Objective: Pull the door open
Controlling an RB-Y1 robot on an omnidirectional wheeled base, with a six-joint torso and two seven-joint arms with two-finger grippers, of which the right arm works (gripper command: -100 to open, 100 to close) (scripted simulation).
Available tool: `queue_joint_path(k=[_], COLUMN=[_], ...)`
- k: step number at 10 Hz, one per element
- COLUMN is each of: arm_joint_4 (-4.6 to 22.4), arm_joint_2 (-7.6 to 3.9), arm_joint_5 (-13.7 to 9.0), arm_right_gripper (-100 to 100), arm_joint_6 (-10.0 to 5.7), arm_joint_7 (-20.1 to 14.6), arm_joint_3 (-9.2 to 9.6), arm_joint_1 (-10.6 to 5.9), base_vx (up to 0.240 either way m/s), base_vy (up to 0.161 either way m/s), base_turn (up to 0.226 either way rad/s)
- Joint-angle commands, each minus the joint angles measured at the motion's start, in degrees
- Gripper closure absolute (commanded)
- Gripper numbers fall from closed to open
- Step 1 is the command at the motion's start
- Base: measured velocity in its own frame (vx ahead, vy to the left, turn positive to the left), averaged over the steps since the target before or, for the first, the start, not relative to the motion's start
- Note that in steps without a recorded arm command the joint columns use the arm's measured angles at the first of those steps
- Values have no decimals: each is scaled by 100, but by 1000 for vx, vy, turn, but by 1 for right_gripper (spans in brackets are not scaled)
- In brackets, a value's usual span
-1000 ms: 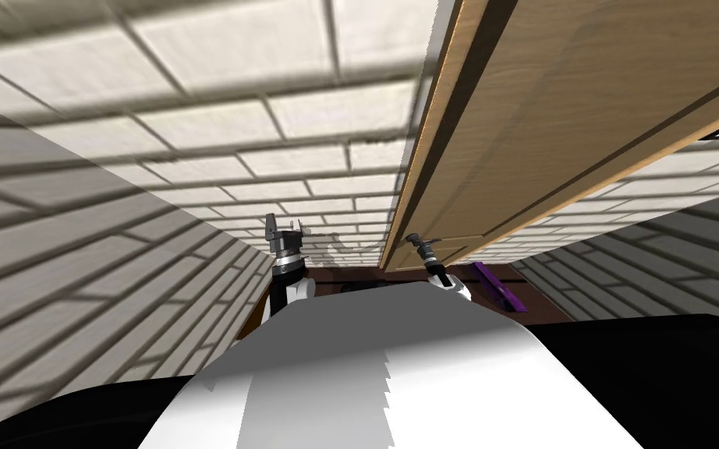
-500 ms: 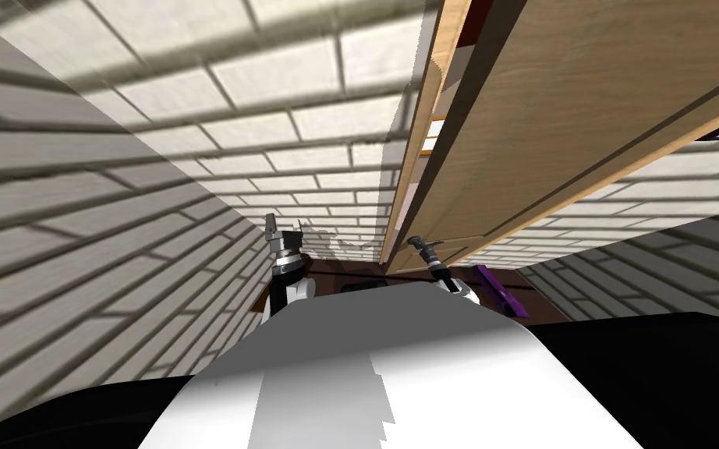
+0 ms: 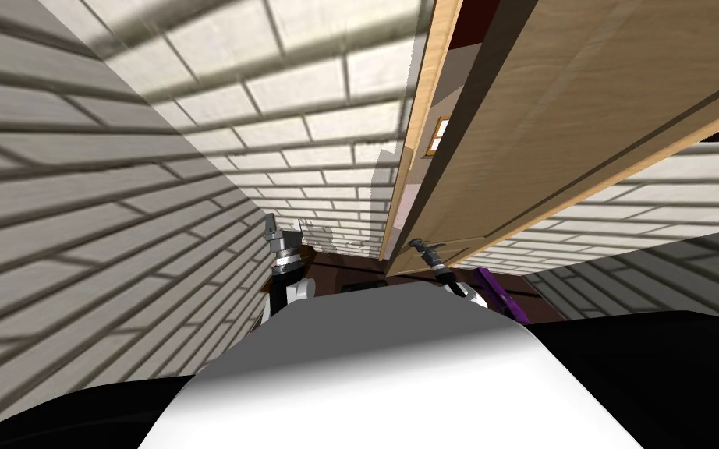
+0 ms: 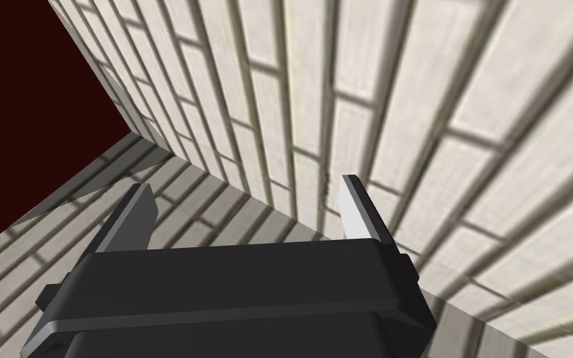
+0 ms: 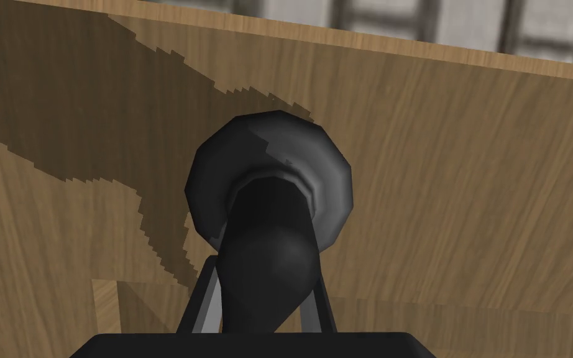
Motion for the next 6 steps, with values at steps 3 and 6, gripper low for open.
queue_joint_path(k=[3, 6], arm_joint_4=[109, 224], arm_joint_2=[-116, -240], arm_joint_5=[47, 97], arm_right_gripper=[100, 100], arm_joint_6=[-296, -611], arm_joint_7=[-106, -218], arm_joint_3=[-19, -39], arm_joint_1=[122, 250], base_vx=[-199, -220], base_vy=[-54, -97], base_turn=[177, 195])
